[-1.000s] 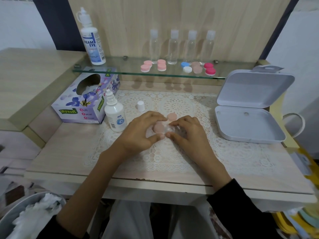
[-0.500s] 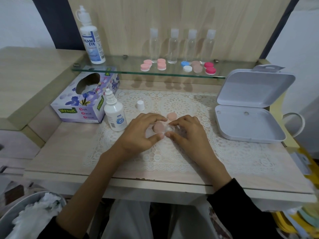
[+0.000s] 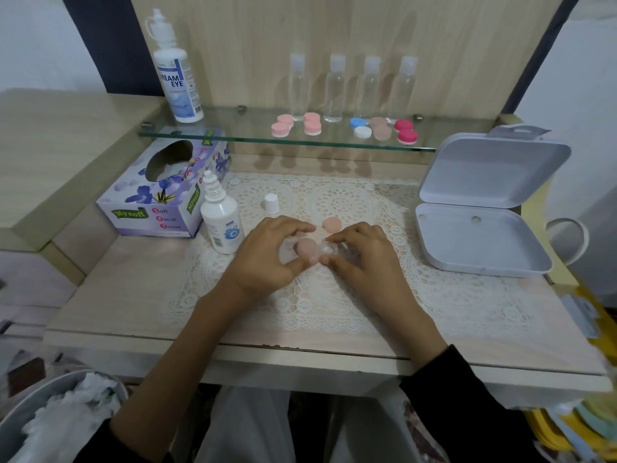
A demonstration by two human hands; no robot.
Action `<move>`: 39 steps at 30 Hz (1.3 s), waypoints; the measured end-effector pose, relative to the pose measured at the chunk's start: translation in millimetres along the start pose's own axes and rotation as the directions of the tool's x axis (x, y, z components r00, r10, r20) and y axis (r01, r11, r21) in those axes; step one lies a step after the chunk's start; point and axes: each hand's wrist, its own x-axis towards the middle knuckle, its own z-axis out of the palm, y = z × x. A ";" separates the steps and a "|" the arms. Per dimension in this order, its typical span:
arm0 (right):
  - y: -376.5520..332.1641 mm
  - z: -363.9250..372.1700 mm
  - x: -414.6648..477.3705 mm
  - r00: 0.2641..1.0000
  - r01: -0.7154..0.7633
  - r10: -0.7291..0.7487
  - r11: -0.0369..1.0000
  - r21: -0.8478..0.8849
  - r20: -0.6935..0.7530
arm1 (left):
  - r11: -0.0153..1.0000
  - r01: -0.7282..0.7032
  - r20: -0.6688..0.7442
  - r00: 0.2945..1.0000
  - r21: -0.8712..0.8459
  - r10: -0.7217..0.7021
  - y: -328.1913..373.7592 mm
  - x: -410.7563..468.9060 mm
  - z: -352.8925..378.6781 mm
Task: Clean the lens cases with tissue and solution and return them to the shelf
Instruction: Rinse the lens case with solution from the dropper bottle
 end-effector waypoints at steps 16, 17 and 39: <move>0.8 1.0 0.9 1.000 -0.013 0.013 1.000 0.019 -0.003 | 0.994 -0.068 -0.015 0.997 0.081 0.069 -2.7 1.9 4.7; 0.9 1.2 1.2 1.000 -0.013 0.013 1.000 0.021 -0.002 | 0.993 -0.083 -0.018 0.996 0.082 0.085 -3.0 1.4 5.1; 2.3 2.7 1.8 1.000 -0.019 0.019 1.000 0.015 -0.012 | 0.996 -0.008 -0.078 0.997 0.085 0.015 -2.4 1.8 7.9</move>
